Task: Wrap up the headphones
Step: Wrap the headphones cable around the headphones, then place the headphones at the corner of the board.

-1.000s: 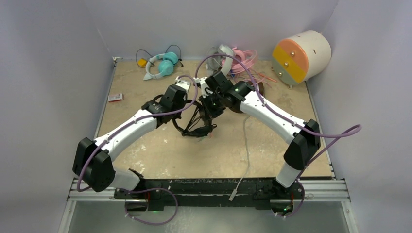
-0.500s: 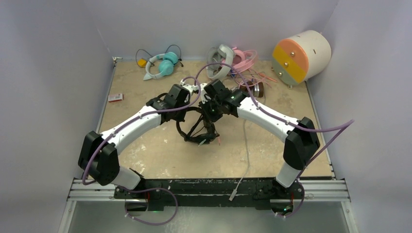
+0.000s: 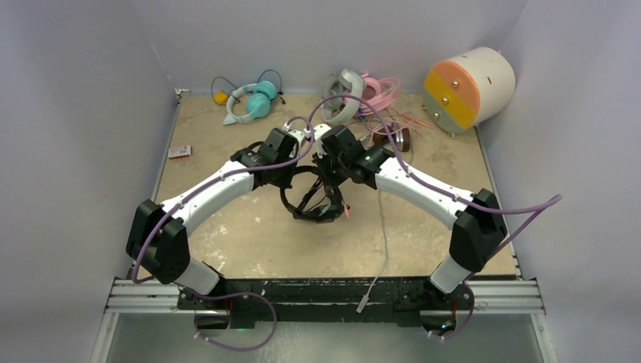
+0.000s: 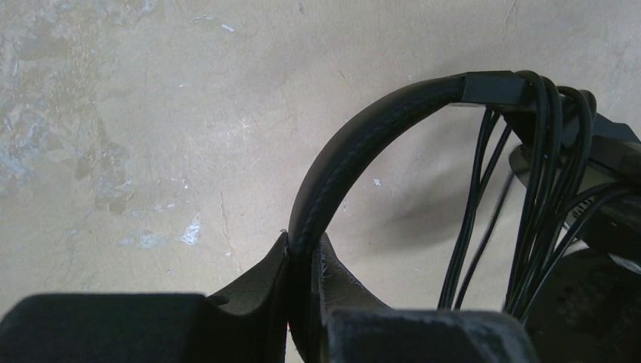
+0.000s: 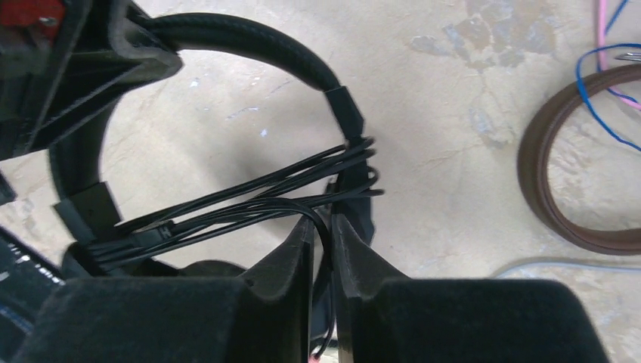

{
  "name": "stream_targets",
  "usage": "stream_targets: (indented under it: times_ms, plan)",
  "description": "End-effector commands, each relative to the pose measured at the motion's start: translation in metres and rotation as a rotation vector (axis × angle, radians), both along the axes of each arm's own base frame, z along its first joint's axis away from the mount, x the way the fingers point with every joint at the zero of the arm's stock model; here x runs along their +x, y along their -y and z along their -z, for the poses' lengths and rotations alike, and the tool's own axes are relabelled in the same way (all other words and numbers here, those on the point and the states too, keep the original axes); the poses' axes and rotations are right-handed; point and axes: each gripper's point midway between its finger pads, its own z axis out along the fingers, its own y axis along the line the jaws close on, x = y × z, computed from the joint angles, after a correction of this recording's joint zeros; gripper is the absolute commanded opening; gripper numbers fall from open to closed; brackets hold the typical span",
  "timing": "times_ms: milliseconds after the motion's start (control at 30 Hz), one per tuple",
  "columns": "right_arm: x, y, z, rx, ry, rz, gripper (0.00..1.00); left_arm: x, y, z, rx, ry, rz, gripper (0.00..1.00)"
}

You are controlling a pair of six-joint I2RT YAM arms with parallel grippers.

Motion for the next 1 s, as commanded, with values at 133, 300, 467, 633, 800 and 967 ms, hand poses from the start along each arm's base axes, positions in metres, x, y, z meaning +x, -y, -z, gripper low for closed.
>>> stream_targets:
  times_ms: [133, 300, 467, 633, 800, 967]
  plan:
    - [0.045, 0.037, -0.016, -0.137, 0.181, 0.167, 0.29, -0.009, 0.006, -0.009, -0.023, -0.035, 0.027, 0.00]
    - [0.050, 0.044, -0.016, -0.149, 0.163, 0.192, 0.31, -0.009, 0.004, -0.007, -0.016, -0.041, 0.018, 0.00]
    - [0.047, 0.044, -0.014, -0.091, 0.118, 0.181, 0.32, -0.009, 0.003, -0.008, -0.017, -0.043, 0.002, 0.00]
    - [0.035, 0.036, -0.019, 0.057, 0.048, 0.122, 0.44, -0.010, 0.002, -0.010, -0.024, -0.053, -0.027, 0.00]
    - [0.021, 0.028, -0.039, 0.197, 0.007, 0.044, 0.63, -0.012, 0.003, -0.008, -0.027, -0.069, -0.033, 0.00]
    - [0.014, 0.030, -0.044, 0.284, -0.057, 0.014, 0.72, -0.015, 0.008, -0.011, -0.060, -0.083, -0.022, 0.00]
